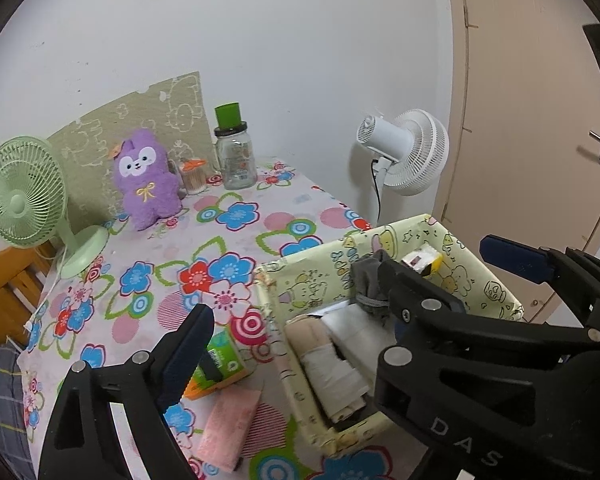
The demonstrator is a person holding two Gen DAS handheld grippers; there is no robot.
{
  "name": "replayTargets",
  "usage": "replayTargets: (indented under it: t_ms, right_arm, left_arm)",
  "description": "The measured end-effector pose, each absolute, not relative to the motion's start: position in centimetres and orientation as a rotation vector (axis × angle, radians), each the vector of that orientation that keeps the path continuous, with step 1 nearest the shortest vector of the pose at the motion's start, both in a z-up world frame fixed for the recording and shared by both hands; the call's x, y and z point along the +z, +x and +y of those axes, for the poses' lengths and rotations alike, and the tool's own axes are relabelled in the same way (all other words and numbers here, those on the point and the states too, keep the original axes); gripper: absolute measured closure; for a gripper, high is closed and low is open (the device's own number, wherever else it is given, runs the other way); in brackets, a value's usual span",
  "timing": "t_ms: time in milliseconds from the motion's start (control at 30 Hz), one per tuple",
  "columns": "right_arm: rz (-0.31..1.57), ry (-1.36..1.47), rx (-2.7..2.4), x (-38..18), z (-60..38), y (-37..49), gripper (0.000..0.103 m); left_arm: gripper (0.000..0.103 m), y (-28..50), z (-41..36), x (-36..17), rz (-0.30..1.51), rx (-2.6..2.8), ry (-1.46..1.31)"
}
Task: Organize soft objects
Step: 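Open both tools to drop the cloth and sock into the gift box, then withdraw both tools and move them toward the tissue pack and pink card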
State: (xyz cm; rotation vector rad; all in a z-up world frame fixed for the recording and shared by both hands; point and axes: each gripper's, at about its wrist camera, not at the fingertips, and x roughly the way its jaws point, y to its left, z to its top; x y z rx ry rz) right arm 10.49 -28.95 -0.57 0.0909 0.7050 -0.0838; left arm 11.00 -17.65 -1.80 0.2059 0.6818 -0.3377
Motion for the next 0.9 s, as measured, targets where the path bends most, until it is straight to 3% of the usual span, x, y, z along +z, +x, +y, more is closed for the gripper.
replayTargets:
  t_ms: [900]
  right_arm:
    - [0.703,0.029,-0.004,-0.8,-20.6,10.3,0.021]
  left_arm:
    - [0.010,10.7,-9.2,-3.1,0.696,-0.255,0.125]
